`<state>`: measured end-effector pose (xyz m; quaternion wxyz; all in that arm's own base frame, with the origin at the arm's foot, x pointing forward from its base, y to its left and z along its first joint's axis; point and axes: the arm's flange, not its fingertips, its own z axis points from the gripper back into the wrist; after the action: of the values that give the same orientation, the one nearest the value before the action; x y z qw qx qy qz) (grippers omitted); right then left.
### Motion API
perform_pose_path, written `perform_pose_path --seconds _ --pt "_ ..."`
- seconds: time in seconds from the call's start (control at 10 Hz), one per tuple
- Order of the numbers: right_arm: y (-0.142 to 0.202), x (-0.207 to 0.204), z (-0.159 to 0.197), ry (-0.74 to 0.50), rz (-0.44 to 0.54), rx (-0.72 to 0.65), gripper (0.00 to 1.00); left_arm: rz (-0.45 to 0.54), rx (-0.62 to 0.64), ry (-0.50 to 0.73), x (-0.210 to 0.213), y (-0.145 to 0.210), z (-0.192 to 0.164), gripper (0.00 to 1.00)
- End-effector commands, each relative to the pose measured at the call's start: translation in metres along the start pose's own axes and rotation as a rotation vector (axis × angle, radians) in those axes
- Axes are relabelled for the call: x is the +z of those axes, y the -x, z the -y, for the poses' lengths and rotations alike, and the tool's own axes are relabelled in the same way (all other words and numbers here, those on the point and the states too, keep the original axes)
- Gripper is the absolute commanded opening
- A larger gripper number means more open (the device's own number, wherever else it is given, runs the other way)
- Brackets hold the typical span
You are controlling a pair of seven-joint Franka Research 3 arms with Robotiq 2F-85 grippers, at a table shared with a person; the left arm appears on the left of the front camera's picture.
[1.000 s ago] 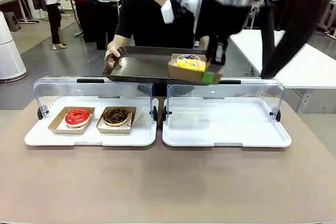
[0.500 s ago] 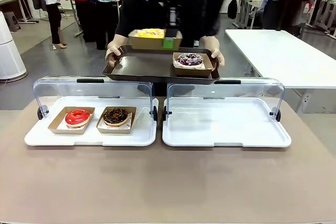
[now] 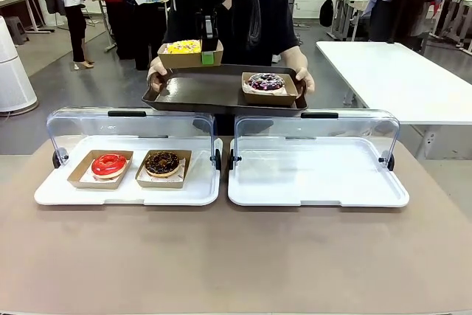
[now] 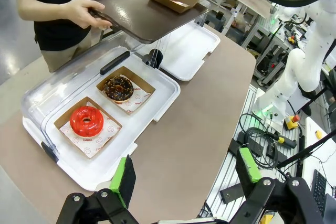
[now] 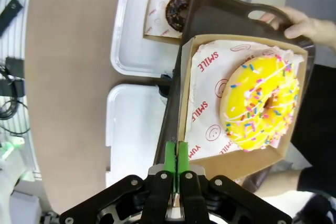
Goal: Provide the desired donut to the person.
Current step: Place the picked Paper togo box onto the Handle tray extended by the person.
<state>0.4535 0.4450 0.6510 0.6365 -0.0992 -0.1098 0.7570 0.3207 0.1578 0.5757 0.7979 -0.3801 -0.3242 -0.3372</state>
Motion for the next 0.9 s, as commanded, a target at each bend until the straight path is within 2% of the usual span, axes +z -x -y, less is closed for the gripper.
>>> perform_pose_path --seconds 0.0,0.4,0.8 --pt "0.001 0.010 -0.008 0.006 0.003 0.003 0.02 0.012 -0.023 0.006 0.001 0.002 0.000 1.00" --pt "0.001 0.010 -0.008 0.006 0.003 0.003 0.02 0.012 -0.023 0.006 0.001 0.002 0.000 1.00" --pt "-0.001 -0.010 0.016 0.028 0.019 0.001 0.02 0.012 -0.023 0.006 0.001 0.002 0.000 1.00"
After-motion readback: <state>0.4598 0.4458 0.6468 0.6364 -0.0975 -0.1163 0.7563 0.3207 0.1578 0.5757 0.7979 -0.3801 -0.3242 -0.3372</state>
